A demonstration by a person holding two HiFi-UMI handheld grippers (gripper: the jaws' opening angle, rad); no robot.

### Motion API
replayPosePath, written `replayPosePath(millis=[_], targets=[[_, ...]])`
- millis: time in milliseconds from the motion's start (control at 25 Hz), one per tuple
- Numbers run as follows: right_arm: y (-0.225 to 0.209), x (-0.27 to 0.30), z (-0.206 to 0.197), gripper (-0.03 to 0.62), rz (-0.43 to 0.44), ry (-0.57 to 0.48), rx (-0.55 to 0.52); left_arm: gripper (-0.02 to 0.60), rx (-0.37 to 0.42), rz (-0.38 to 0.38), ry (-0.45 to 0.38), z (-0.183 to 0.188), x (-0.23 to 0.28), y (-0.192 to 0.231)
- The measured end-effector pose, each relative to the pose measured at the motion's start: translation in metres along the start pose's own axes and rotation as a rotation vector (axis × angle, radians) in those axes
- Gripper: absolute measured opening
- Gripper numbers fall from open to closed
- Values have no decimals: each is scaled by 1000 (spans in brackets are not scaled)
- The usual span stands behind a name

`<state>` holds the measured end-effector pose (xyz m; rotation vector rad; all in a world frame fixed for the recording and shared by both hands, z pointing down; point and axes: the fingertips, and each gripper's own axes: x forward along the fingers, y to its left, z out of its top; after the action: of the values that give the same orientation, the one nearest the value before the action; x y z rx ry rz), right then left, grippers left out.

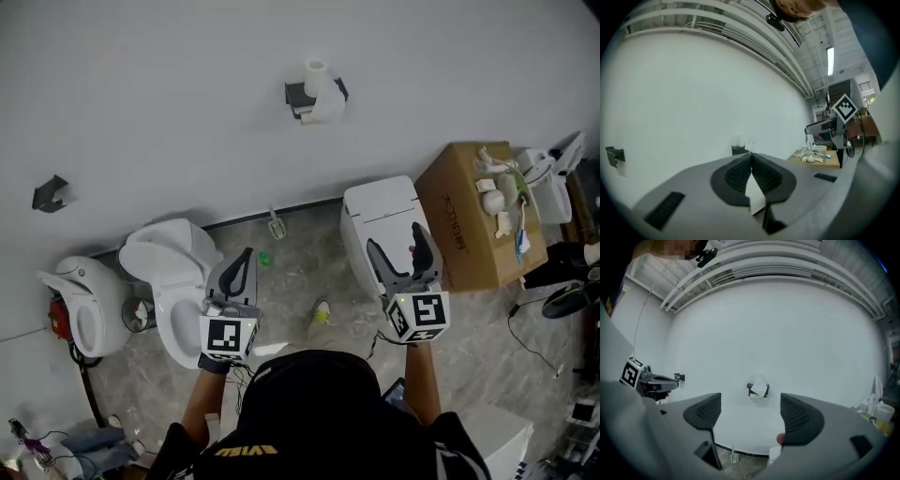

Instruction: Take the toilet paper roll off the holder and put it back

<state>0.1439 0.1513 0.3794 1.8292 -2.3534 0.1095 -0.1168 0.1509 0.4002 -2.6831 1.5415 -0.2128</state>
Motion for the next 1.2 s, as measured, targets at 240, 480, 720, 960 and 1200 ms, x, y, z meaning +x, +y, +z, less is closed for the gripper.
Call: replayPosePath(millis=[240,480,720,960,1200], targets=[[-43,46,1,418,39,10,-50,11,26,37,-3,13,57,6],[-76,81,4,426,74,-8,-35,11,6,87,23,16,97,8],[-96,107,12,426,110,-19,-3,11,14,84,48,18,127,0],[-102,137,11,426,145,3,-16,11,3,103,63,16,148,10],[-103,168,20,426,148,-3,-35,11,-2,91,57,13,179,28]])
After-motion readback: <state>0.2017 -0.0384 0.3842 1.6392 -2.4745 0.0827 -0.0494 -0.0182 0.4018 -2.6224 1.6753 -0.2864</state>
